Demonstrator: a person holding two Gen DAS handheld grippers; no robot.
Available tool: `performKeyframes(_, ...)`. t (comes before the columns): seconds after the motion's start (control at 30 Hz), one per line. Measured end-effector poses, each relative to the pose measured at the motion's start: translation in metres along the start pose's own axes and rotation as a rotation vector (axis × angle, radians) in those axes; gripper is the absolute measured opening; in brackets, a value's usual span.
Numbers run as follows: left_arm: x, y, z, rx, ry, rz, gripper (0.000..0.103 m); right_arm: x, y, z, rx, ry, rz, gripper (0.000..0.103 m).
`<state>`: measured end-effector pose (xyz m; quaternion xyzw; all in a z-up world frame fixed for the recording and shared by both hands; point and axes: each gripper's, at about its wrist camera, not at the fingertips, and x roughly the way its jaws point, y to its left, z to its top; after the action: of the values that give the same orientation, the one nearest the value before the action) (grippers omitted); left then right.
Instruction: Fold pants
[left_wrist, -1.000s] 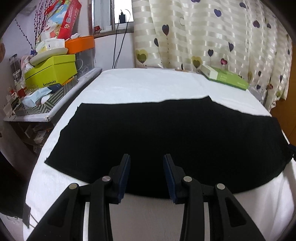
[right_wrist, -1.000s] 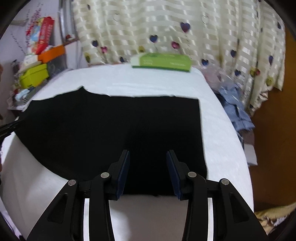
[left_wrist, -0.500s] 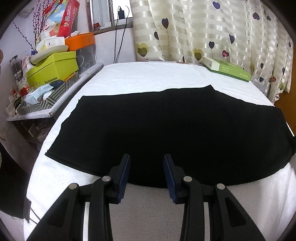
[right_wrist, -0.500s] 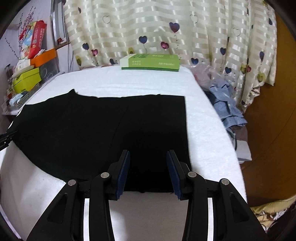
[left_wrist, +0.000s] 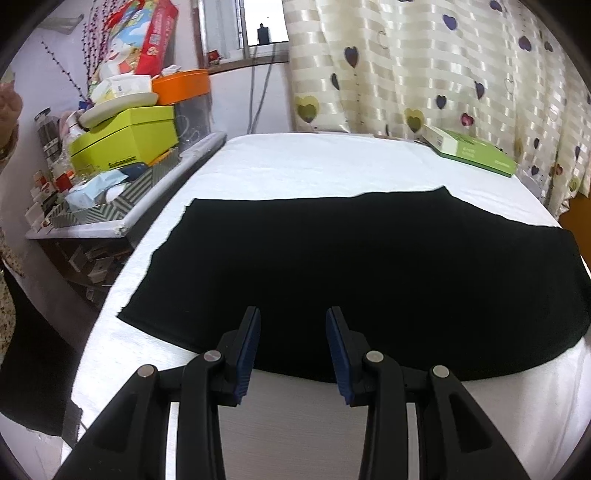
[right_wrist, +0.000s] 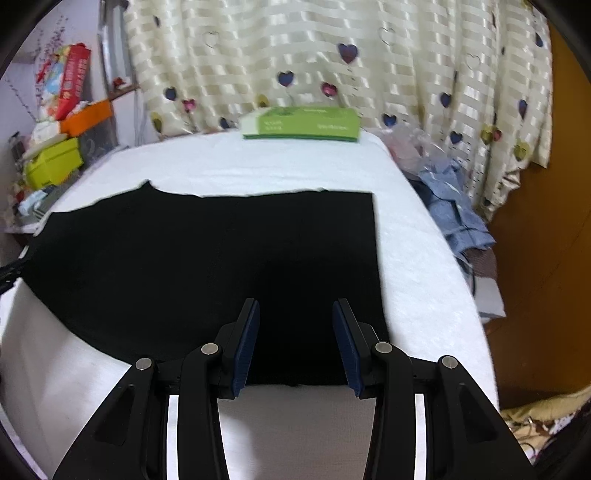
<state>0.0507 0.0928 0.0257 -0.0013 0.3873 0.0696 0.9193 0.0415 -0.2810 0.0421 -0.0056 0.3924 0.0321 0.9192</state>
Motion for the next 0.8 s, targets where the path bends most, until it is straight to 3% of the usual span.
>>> performKeyframes(0.4,0.017,0.031,0.007,-0.043,0.015,0.060,0.039,0.025,0.095,0.001,-0.197,0.039,0.178,0.042)
performKeyframes(0.57,0.028,0.044,0.001,-0.091,0.054,0.042,0.039,0.037,0.113,-0.004,-0.259,0.066,0.147,0.042)
performKeyframes(0.8,0.024,0.058,0.003,-0.126,0.041,0.046,0.039,0.030,0.141,0.008,-0.294,0.029,0.221,0.042)
